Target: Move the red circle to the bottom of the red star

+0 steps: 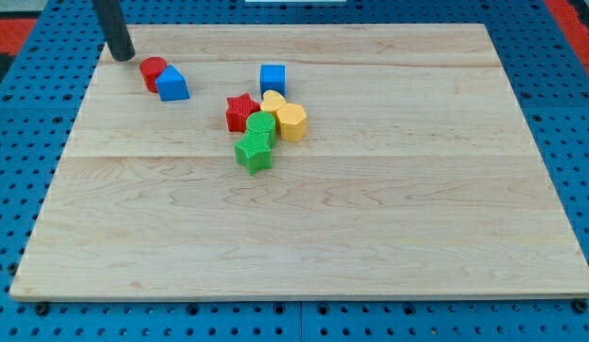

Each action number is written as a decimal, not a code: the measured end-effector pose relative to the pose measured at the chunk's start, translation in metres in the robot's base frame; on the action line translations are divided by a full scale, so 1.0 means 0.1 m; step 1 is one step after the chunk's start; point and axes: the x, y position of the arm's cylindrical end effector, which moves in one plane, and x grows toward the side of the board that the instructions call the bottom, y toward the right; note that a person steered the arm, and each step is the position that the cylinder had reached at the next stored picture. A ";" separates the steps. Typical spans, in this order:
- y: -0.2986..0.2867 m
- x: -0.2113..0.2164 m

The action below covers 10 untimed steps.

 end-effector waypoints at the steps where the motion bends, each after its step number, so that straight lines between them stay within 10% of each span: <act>1: 0.04 0.00; 5: 0.77 1.28; 10: 1.21 1.39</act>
